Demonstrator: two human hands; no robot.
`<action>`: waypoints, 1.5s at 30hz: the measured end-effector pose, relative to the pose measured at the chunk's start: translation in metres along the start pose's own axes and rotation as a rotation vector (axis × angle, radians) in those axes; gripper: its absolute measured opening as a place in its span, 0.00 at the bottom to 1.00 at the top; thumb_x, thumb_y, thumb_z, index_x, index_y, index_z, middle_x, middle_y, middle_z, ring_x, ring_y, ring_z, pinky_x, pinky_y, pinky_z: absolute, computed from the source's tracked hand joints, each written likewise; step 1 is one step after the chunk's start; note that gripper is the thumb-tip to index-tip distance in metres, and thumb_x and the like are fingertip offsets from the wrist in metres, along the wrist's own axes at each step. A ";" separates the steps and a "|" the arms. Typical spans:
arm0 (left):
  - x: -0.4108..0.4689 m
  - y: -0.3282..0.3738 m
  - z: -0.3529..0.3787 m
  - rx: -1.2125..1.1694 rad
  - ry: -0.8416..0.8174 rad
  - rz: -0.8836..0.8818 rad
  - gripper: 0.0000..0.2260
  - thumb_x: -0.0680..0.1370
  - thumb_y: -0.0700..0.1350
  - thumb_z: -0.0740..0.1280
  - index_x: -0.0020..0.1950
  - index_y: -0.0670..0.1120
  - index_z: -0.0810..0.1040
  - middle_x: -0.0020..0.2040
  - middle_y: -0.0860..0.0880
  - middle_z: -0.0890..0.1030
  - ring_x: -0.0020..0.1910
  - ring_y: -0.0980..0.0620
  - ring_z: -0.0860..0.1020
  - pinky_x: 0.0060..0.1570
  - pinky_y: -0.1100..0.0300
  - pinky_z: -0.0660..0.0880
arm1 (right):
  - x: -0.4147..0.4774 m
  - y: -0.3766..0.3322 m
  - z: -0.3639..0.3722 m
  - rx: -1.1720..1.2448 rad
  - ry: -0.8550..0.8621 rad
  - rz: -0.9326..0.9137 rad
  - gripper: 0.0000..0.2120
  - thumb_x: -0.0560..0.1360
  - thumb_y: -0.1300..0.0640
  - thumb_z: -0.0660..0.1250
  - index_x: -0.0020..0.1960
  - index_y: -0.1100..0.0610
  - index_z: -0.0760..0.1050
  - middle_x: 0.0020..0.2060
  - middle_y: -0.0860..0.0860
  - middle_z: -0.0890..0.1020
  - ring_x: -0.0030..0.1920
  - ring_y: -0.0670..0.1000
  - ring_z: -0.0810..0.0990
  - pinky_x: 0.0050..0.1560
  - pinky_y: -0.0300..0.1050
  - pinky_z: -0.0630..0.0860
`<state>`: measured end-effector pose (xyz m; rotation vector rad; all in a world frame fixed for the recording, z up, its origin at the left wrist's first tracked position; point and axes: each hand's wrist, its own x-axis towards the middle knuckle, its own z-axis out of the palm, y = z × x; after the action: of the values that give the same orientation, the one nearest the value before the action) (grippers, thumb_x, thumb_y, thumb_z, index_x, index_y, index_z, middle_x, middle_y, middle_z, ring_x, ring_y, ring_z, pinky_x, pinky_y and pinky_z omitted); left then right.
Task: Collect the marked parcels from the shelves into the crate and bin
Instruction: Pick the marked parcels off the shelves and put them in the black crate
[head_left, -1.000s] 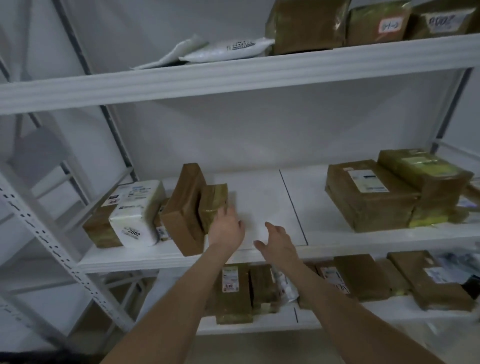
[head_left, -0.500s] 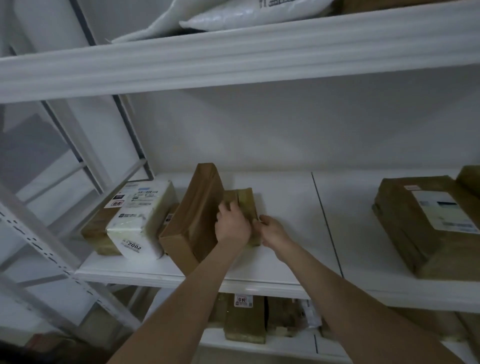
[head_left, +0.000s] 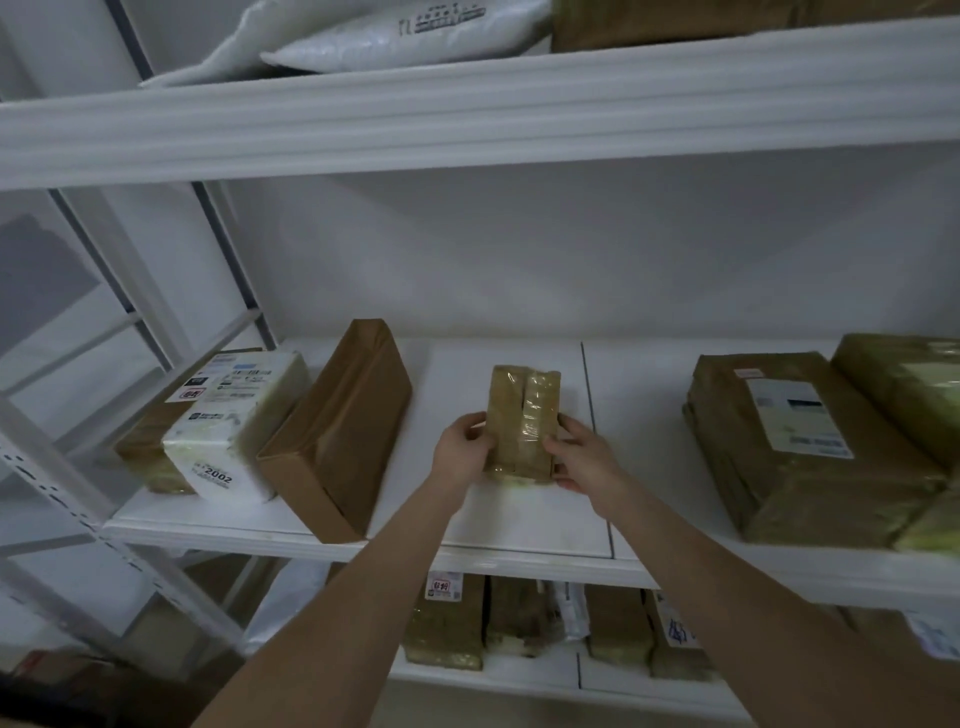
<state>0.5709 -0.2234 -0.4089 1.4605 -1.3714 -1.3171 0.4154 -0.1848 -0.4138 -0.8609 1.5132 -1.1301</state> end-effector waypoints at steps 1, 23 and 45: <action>-0.004 0.005 0.003 -0.053 -0.015 0.020 0.19 0.74 0.39 0.64 0.66 0.44 0.74 0.57 0.44 0.81 0.55 0.44 0.80 0.59 0.44 0.76 | -0.004 -0.003 -0.007 0.028 -0.002 -0.014 0.23 0.77 0.65 0.65 0.70 0.50 0.69 0.45 0.49 0.82 0.41 0.47 0.82 0.32 0.35 0.75; -0.050 0.039 0.065 -0.253 -0.182 0.052 0.10 0.78 0.50 0.65 0.58 0.51 0.77 0.58 0.51 0.80 0.61 0.51 0.75 0.62 0.43 0.69 | -0.042 -0.004 -0.111 0.286 -0.117 -0.097 0.27 0.74 0.58 0.70 0.70 0.50 0.65 0.64 0.50 0.75 0.64 0.55 0.74 0.68 0.58 0.68; -0.034 0.033 0.065 -0.303 -0.181 0.142 0.23 0.69 0.32 0.74 0.62 0.43 0.75 0.55 0.45 0.81 0.50 0.49 0.81 0.48 0.61 0.78 | -0.033 0.004 -0.100 0.473 -0.007 0.027 0.22 0.77 0.59 0.67 0.67 0.46 0.70 0.62 0.52 0.76 0.60 0.58 0.76 0.54 0.54 0.77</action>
<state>0.5035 -0.1868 -0.3846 1.0447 -1.2941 -1.5178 0.3255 -0.1309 -0.4030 -0.5164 1.1741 -1.3868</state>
